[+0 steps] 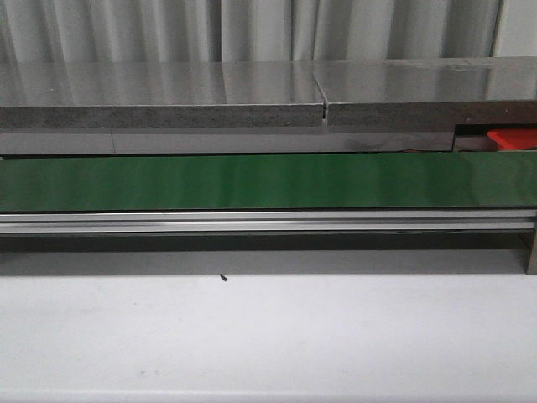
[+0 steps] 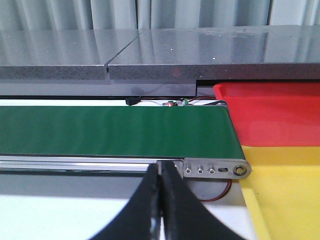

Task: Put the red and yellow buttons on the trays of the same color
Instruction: 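Carry the red button with the left gripper onto the green belt, release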

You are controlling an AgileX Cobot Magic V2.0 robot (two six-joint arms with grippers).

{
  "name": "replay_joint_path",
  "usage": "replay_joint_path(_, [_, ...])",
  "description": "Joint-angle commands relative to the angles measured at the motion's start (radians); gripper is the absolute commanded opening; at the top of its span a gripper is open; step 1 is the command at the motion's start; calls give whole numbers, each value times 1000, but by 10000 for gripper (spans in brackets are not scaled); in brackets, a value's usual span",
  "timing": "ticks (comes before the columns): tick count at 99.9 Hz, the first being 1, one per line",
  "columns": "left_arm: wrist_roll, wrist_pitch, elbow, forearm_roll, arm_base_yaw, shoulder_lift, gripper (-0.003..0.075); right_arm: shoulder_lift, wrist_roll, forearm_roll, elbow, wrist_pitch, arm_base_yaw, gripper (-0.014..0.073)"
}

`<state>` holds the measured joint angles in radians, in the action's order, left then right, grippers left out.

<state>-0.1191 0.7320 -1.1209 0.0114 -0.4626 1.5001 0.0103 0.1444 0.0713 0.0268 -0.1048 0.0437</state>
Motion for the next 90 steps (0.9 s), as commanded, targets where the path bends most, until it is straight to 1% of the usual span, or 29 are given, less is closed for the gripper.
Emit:
replay_joint_path(1, [1,-30,-56,5,52,-47,113,17,-1,10,0,75,-4,-67])
replay_joint_path(12, [1,-43,-80,5,122,-45,113,17,-1,10,0,75,-4,-67])
replay_joint_path(26, [1,-94,-103,34,194,-40,113,17,-1,10,0,75,-4,-67])
replay_joint_path(51, [1,-84,-182,45,289,82,113,17,-1,10,0,75,-4,-67])
replay_joint_path(67, [1,-84,-215,64,327,150,113,17,-1,10,0,75,-4,-67])
replay_joint_path(80, [1,-96,-219,124,328,191,113,17,-1,10,0,75,-4,-67])
replay_joint_path(90, [1,-98,-219,129,328,220,113,17,-1,10,0,75,-4,-67])
